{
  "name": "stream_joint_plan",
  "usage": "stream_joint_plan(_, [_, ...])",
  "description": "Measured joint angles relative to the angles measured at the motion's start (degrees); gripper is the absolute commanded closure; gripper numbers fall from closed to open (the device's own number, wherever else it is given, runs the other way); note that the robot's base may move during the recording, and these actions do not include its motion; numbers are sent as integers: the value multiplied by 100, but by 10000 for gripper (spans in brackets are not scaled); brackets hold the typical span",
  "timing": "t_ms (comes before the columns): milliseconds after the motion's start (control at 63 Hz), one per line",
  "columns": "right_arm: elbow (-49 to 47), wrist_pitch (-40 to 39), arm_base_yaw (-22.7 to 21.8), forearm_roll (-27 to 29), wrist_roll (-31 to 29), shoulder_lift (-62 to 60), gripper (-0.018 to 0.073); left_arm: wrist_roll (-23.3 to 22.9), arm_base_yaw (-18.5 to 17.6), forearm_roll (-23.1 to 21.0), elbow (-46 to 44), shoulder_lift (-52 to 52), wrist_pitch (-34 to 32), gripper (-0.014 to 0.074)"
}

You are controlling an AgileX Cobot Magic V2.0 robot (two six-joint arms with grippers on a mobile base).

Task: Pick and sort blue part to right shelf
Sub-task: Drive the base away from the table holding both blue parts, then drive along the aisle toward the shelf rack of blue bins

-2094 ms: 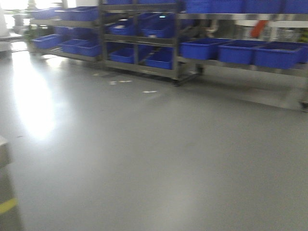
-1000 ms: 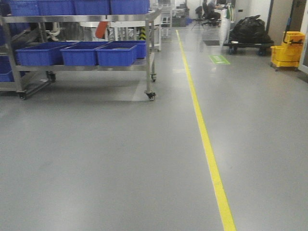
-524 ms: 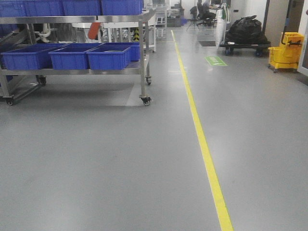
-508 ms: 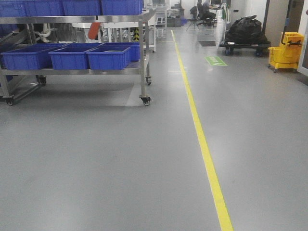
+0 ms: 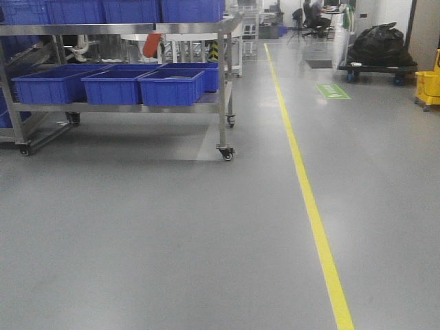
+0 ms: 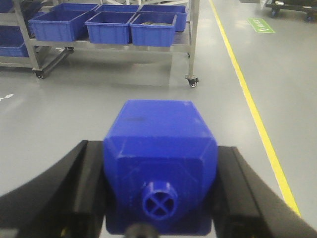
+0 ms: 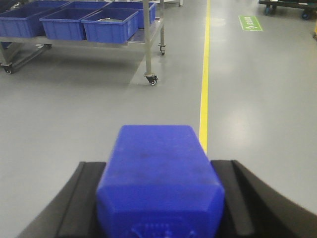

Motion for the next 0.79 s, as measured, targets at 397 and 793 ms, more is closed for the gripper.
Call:
stream_joint_plan(397, [0,0,0,0,0,0,159,0,0,0,0,0,0,304])
stream_joint_plan(793, [0,0,0,0,0,0,159,0,0,0,0,0,0,304])
